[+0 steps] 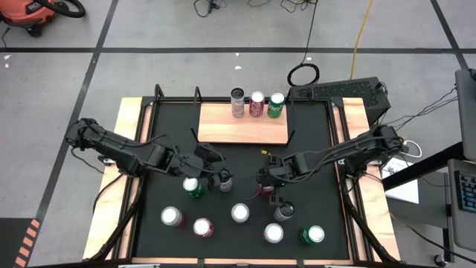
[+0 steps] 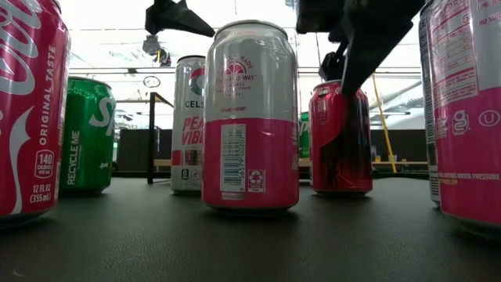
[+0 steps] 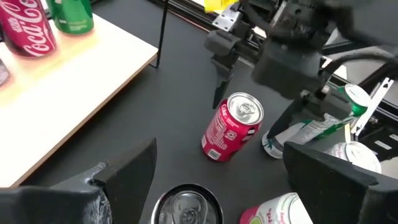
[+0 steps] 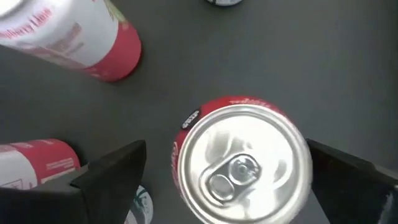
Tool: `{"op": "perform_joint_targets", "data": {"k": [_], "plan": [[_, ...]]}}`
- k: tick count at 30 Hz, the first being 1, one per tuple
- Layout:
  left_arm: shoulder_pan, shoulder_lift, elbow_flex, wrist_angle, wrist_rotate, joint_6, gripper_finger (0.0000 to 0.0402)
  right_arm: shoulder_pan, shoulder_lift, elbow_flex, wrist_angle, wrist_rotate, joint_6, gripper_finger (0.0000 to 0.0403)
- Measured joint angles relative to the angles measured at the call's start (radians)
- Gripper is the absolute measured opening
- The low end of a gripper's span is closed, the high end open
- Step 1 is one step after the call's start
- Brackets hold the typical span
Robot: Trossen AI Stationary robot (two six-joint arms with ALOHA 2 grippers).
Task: Place canned beverage on shelf
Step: Put the top red soda can on the shelf
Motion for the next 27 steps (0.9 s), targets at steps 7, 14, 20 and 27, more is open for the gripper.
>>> {"op": "perform_joint_targets", "data": {"k": [7, 14, 20, 27], "plan": [[0.007, 0.0, 0.0, 0.0, 0.043, 0.0, 0.0352, -0.006, 0.041, 0.002, 0.001, -0.025, 0.037, 0.0393], [0.007, 0.0, 0.0, 0.0, 0.05, 0.0, 0.0352, -0.014, 0.045, -0.002, -0.001, -0.016, 0.042, 0.0391], [0.007, 0.0, 0.0, 0.0, 0.05, 0.0, 0.0352, -0.017, 0.046, -0.002, 0.015, -0.017, 0.045, 0.0391], [0.007, 0.0, 0.0, -0.001, 0.05, 0.0, 0.0352, -0.02, 0.044, -0.002, 0.064, -0.019, 0.048, 0.0376]]}}
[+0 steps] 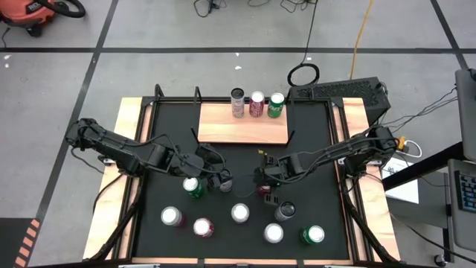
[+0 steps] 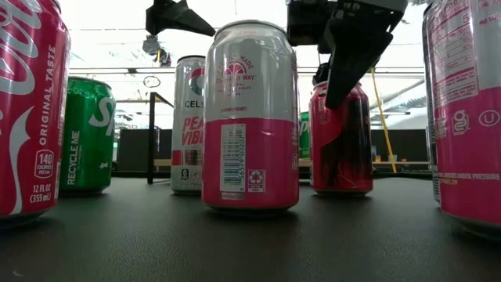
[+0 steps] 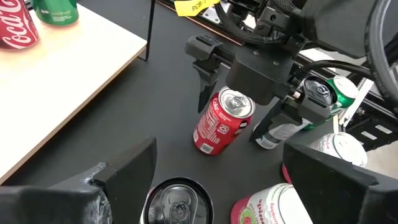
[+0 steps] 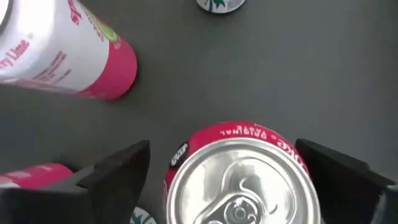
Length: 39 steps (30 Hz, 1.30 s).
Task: Place canned beverage on shelf
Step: Put the top red soda can on the shelf
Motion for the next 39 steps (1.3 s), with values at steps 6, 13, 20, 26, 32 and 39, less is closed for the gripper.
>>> {"op": "perform_joint_targets", "data": {"k": [6, 13, 20, 26, 32, 39], "plan": [[0.007, 0.0, 0.0, -0.002, 0.019, 0.009, 0.0352, -0.014, 0.0, 0.0, 0.001, -0.038, -0.001, 0.0308], [0.006, 0.0, 0.0, -0.003, 0.022, 0.007, 0.0352, -0.024, -0.001, 0.002, 0.001, -0.05, -0.003, 0.0261], [0.006, 0.0, 0.018, -0.002, 0.015, 0.002, 0.0352, -0.024, -0.028, 0.005, -0.012, -0.056, 0.002, 0.0269], [0.006, 0.0, 0.068, -0.002, -0.039, 0.073, 0.0352, -0.028, -0.049, 0.081, -0.064, -0.053, 0.005, 0.0265], [0.006, 0.0, 0.141, -0.005, -0.15, 0.173, 0.0352, -0.032, -0.049, 0.175, -0.098, -0.052, 0.043, 0.0266], [0.006, 0.0, 0.222, -0.021, -0.248, 0.265, 0.0352, -0.046, -0.049, 0.311, -0.189, -0.05, 0.106, 0.0266]]}}
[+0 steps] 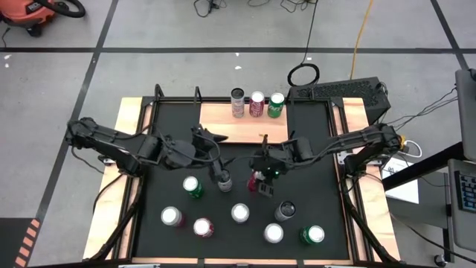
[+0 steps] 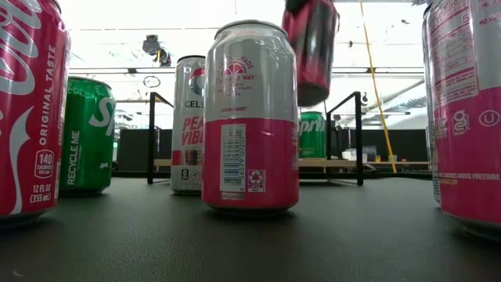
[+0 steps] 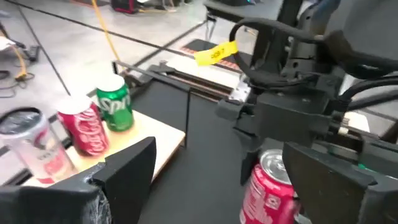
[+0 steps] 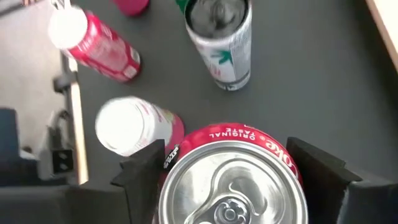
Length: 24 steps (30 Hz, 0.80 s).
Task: Place canned beverage on shelf
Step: Put the top red soda can on the shelf
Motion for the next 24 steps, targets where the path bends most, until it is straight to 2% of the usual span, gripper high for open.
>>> {"op": "perform_joint_targets", "data": {"k": [7, 13, 24], "plan": [[-0.012, 0.0, 0.064, -0.1, -0.018, -0.003, 0.0352, -0.03, 0.0, 0.135, -0.048, 0.0, 0.092, 0.0266], [-0.024, 0.0, 0.065, -0.1, 0.044, -0.056, 0.0352, -0.064, 0.0, 0.227, -0.069, 0.001, 0.178, 0.0266], [-0.063, -0.008, 0.065, -0.094, 0.045, -0.08, 0.0352, -0.124, -0.001, 0.346, -0.119, 0.0, 0.24, 0.0267]]}}
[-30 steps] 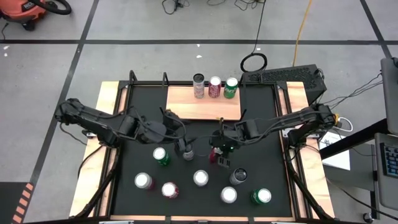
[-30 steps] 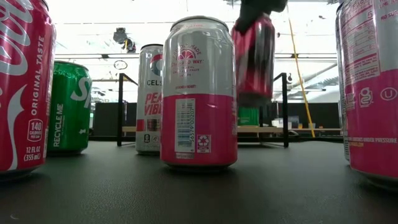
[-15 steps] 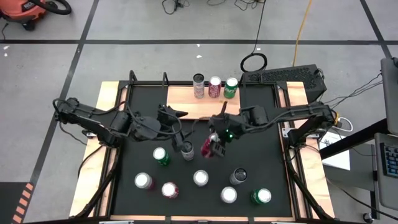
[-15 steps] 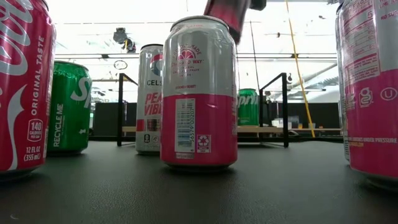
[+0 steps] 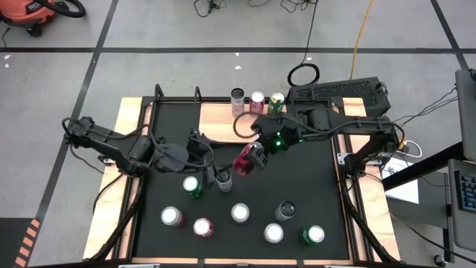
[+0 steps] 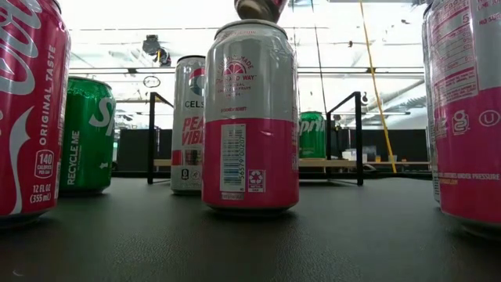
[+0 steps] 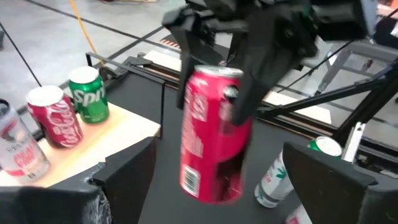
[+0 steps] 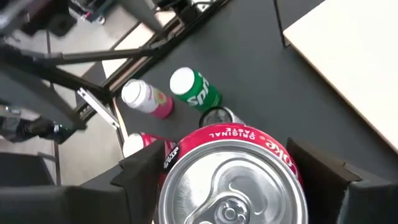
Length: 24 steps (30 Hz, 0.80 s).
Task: Place canned beverage on shelf
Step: Put the top red soda can on the shelf
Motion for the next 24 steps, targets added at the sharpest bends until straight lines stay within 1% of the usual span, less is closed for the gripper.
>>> {"op": "perform_joint_targets", "data": {"k": [8, 12, 14, 17, 24], "plan": [[-0.006, 0.0, 0.0, 0.009, 0.0, 0.003, 0.0355, -0.024, 0.0, 0.036, 0.001, -0.002, 0.049, 0.0267], [0.006, 0.0, 0.0, 0.009, -0.001, 0.035, 0.0387, -0.027, 0.0, 0.052, 0.001, -0.003, 0.071, 0.0267], [0.018, 0.0, 0.0, 0.014, -0.003, 0.062, 0.0396, -0.032, 0.0, 0.059, 0.002, -0.004, 0.085, 0.0267], [0.045, 0.0, 0.0, 0.028, 0.001, 0.078, 0.0395, -0.039, 0.0, 0.071, 0.001, -0.005, 0.109, 0.0267], [0.098, 0.047, -0.001, 0.086, 0.058, 0.115, 0.04, -0.073, 0.0, 0.078, 0.025, -0.005, 0.138, 0.0267]]}}
